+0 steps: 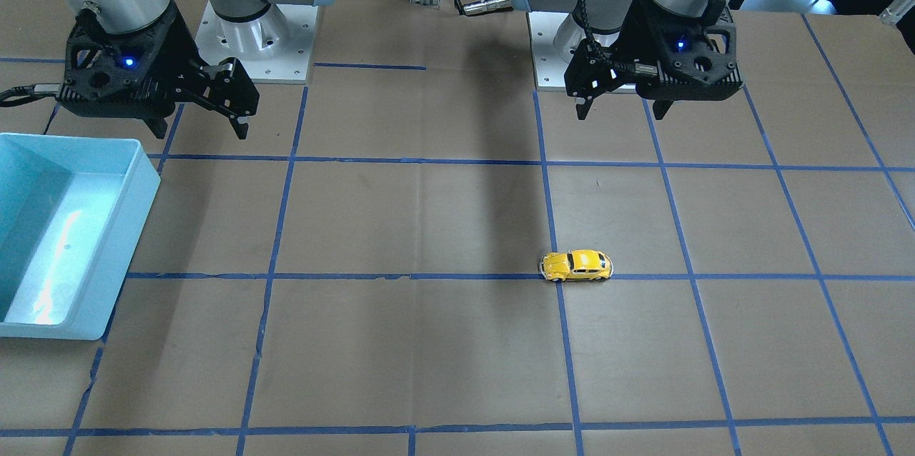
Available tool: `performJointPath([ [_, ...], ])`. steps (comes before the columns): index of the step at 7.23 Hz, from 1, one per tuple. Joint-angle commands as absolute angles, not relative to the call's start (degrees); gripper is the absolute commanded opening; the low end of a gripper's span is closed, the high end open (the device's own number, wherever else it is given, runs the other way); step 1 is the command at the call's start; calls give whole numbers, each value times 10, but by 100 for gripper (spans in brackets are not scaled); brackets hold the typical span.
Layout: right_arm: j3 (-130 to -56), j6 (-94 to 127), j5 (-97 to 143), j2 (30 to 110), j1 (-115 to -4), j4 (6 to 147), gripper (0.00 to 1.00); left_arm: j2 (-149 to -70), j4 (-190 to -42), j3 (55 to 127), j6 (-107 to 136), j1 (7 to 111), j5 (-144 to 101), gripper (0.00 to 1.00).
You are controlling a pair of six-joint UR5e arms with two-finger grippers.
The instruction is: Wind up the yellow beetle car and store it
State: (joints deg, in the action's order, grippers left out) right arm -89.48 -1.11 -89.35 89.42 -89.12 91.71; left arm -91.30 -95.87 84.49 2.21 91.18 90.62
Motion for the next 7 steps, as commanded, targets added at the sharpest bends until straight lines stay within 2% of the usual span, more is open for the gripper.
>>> performJointPath([
  [1, -895, -11, -893, 894, -891, 918, 100, -916, -960, 845, 27, 912, 901, 100],
  [4, -895, -11, -894, 894, -891, 917, 100, -929, -952, 866, 18, 911, 898, 100],
  [7, -896, -11, -894, 895, -891, 917, 100, -985, -893, 906, -187, 908, 898, 100],
])
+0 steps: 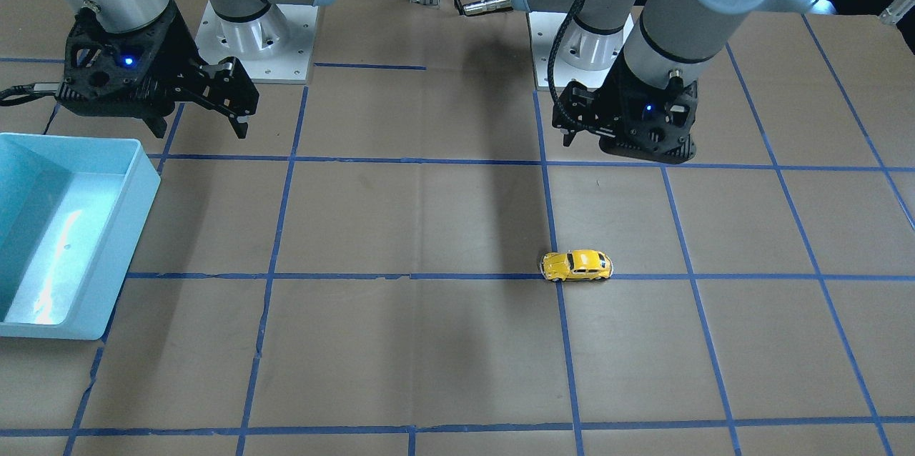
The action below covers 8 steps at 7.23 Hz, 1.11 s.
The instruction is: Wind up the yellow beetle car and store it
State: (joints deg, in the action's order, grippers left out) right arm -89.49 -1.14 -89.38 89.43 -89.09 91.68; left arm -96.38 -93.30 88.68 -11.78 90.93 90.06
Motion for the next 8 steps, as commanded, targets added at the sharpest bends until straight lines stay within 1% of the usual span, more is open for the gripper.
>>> performJointPath([
  [1, -895, -11, -894, 895, -890, 917, 100, -1005, -882, 911, -222, 908, 903, 100],
  [2, -896, -11, -894, 895, -891, 917, 100, -1024, -878, 915, -293, 908, 904, 100],
  [4, -896, -11, -894, 895, -890, 917, 100, -1033, -839, 934, -430, 904, 904, 96],
  [5, -896, -11, -894, 895, -891, 917, 100, -1038, -783, 960, -505, 904, 906, 96],
  [6, -896, -11, -894, 895, -891, 917, 100, -1048, -718, 993, -554, 904, 904, 93],
  [7, -896, -11, -894, 895, -891, 916, 100, -1065, -627, 1029, -595, 903, 906, 93],
  [8, -896, -11, -894, 894, -890, 917, 100, -1069, -588, 1053, -676, 903, 906, 93],
])
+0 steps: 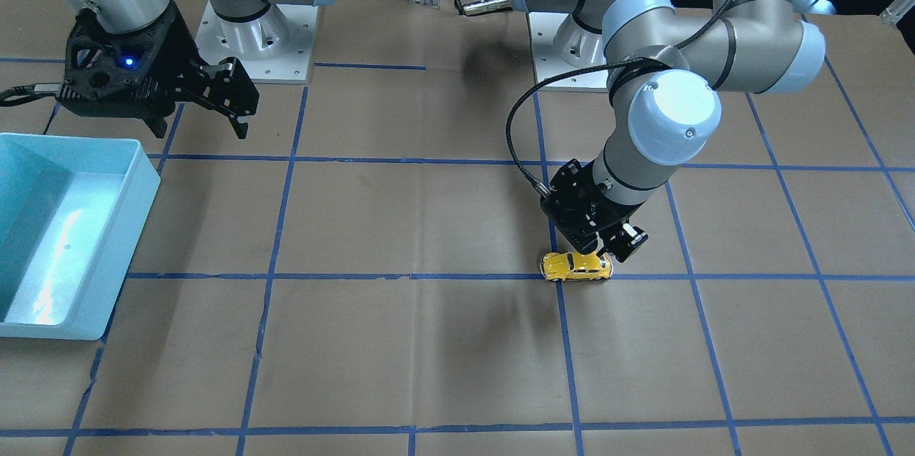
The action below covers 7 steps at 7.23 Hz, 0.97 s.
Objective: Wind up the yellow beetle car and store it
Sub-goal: 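Lower the left gripper onto the yellow beetle car and grip it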
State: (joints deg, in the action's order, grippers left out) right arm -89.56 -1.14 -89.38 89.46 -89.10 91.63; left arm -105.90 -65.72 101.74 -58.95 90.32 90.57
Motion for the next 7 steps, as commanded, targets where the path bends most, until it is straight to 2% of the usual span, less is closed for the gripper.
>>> performJointPath([
  [1, -896, -11, -894, 895, -892, 917, 100, -1071, -585, 1064, -745, 898, 905, 91],
  [5, -896, -10, -894, 890, -891, 917, 100, -1114, -534, 1071, -859, 889, 906, 87],
  [6, -896, -11, -894, 890, -891, 917, 100, -1114, -534, 1084, -875, 889, 907, 82],
  [7, -896, -11, -893, 890, -892, 917, 100, -1115, -524, 1087, -910, 875, 906, 80],
])
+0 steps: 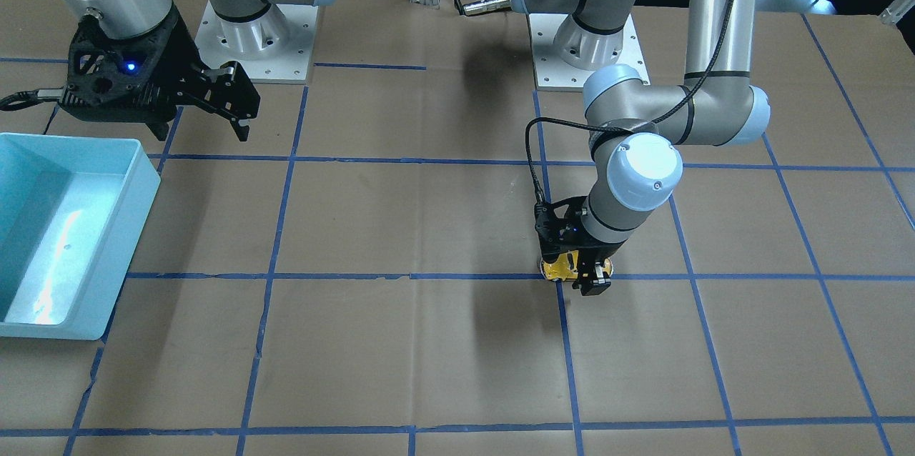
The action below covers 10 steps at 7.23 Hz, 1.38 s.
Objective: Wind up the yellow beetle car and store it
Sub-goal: 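Press the car down and drag it toward the robot with the left gripper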
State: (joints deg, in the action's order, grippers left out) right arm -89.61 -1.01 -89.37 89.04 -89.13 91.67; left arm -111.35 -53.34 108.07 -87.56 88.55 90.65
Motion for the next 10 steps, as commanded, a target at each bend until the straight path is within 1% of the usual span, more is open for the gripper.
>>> performJointPath([
  [1, -896, -11, -893, 890, -892, 918, 100, -1115, -521, 1087, -916, 867, 905, 77],
  [2, -896, -11, -893, 890, -892, 918, 100, -1114, -519, 1093, -912, 867, 905, 67],
  [3, -896, -10, -892, 890, -892, 918, 100, -1115, -509, 1096, -908, 867, 905, 63],
  [4, -896, -10, -893, 890, -893, 918, 100, -1115, -508, 1096, -903, 867, 904, 53],
  [5, -896, -11, -893, 890, -893, 917, 100, -1115, -508, 1096, -902, 867, 904, 40],
  [6, -896, -11, -893, 890, -892, 918, 100, -1115, -508, 1093, -903, 866, 903, 35],
  [10, -888, -2, -894, 891, -893, 919, 100, -1115, -508, 1094, -914, 864, 901, 31],
])
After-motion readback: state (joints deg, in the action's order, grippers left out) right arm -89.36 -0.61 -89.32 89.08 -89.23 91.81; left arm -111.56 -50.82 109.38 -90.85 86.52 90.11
